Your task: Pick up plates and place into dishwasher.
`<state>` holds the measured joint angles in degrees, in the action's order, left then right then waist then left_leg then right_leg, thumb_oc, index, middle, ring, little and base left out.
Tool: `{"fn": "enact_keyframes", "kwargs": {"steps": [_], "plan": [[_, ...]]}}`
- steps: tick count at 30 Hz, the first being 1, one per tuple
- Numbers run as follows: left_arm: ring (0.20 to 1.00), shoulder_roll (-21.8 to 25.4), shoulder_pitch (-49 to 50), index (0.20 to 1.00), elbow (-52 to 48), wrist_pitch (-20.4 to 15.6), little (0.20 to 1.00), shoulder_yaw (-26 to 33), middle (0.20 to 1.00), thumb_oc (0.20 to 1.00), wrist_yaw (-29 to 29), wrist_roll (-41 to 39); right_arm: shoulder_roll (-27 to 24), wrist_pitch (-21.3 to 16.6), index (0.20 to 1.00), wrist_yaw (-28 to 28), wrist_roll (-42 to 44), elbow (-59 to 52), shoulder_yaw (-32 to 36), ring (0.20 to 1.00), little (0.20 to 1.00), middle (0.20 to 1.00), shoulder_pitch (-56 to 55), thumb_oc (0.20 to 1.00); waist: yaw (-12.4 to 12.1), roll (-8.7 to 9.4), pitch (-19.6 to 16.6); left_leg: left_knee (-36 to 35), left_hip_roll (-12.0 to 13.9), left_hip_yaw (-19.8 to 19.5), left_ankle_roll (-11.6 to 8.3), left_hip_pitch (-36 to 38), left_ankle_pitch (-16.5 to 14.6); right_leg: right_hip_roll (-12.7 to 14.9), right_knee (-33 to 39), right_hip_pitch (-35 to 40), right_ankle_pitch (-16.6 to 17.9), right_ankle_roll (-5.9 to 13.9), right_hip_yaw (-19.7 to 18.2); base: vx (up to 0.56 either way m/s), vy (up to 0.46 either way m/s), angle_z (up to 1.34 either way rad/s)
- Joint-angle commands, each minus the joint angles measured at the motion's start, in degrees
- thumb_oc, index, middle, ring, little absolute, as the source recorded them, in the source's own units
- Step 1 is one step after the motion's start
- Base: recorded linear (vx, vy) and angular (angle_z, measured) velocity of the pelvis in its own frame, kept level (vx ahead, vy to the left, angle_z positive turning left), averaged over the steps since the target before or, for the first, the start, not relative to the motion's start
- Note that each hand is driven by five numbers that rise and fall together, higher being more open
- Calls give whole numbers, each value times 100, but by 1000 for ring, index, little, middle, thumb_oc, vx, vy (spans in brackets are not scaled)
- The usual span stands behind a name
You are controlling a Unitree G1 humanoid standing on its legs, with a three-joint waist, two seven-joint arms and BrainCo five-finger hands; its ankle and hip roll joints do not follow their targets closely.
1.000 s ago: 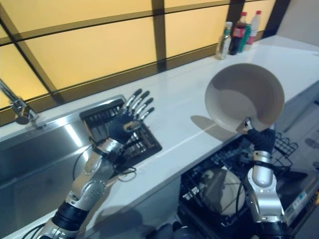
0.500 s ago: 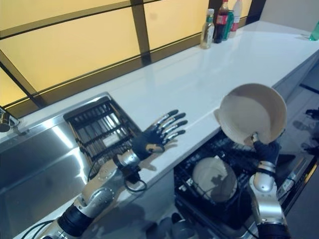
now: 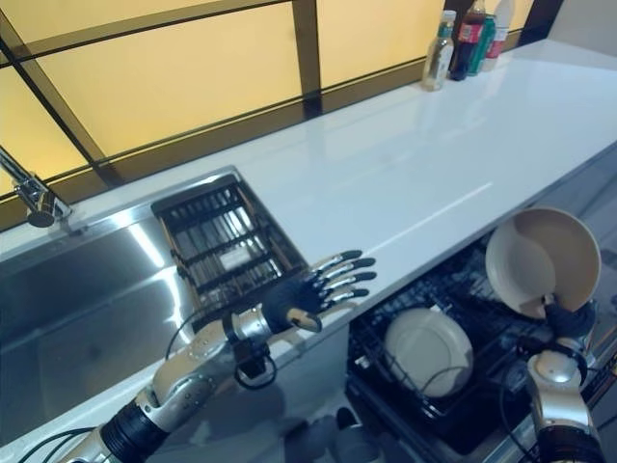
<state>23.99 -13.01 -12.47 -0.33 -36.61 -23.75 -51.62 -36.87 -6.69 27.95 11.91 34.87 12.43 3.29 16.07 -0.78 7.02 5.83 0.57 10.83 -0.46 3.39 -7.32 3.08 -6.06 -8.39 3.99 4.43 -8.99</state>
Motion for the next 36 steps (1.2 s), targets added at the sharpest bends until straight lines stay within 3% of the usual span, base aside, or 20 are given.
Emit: {"fn": "enact_keyframes", "kwargs": {"steps": [1, 12, 17, 24, 36], "plan": [[1000, -35, 131, 1000, -677, -327, 1000, -183, 1000, 1000, -327, -536, -507, -194, 200, 95, -139, 331, -48, 200, 200, 200, 589, 200, -46, 95, -155, 773, 101, 352, 550, -521, -349, 268, -538, -252, 41, 543, 114, 45, 9, 2], [1000, -59, -138, 1000, -646, -413, 1000, -802, 1000, 1000, -566, -705, -976, -334, 200, -435, -570, 1859, -644, 200, 200, 200, 958, 200, -6, 91, -180, 890, 89, 372, 604, -397, -466, 371, -720, -308, 142, 571, 158, 37, -7, 0], [1000, -210, -320, 1000, -682, -563, 1000, -915, 1000, 1000, -515, -615, -882, -184, 200, -539, -885, 2004, -862, 200, 200, 200, 975, 200, -6, 94, -206, 812, 109, 413, 581, -354, -450, 368, -667, -265, 105, 589, 220, -1, -10, 6], [1000, -99, -281, 1000, -450, -608, 1000, -932, 1000, 1000, -329, -325, -738, -277, 200, -624, -1197, 2311, -1144, 200, 200, 200, 870, 200, 6, 151, -162, 1032, 88, 392, 665, -421, -558, 361, -869, -443, 130, 576, 222, 16, -46, -1], [1000, 254, -60, 1000, -521, -560, 1000, -909, 1000, 1000, -522, -470, -754, -1, 200, 99, -2162, 2922, -1518, 200, 200, 200, 1091, 200, -243, 115, 6, 1274, 94, 213, 660, -628, -514, 415, -912, -406, 127, 544, 335, 11, -45, 8]]}}
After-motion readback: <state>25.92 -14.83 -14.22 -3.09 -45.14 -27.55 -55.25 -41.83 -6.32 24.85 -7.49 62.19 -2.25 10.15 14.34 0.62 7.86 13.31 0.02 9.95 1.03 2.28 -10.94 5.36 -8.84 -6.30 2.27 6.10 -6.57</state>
